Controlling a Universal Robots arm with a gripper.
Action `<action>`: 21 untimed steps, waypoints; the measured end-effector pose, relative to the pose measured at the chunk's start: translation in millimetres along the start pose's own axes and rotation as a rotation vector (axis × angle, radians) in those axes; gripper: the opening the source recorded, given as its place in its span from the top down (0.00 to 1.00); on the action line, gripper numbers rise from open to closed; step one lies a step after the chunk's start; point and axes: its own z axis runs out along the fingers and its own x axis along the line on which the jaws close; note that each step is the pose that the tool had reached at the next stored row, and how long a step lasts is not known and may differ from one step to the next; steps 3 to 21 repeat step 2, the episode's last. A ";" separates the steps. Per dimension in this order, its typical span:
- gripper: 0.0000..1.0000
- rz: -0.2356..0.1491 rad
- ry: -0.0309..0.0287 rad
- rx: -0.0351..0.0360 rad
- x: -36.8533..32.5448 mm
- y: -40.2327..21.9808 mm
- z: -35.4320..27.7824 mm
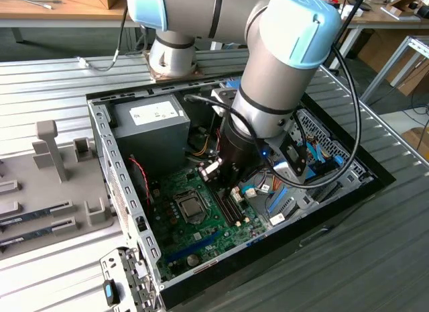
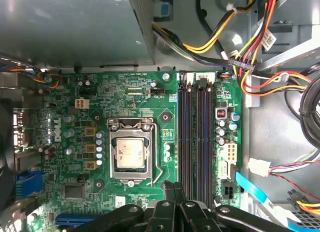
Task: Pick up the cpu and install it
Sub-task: 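Install the second cpu locking lever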
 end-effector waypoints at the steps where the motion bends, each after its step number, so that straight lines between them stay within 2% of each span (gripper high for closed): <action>1: 0.89 0.000 0.0001 0.0000 0.0 0.0 0.0; 21: 0.89 0.000 0.0002 0.0000 0.0 0.0 0.0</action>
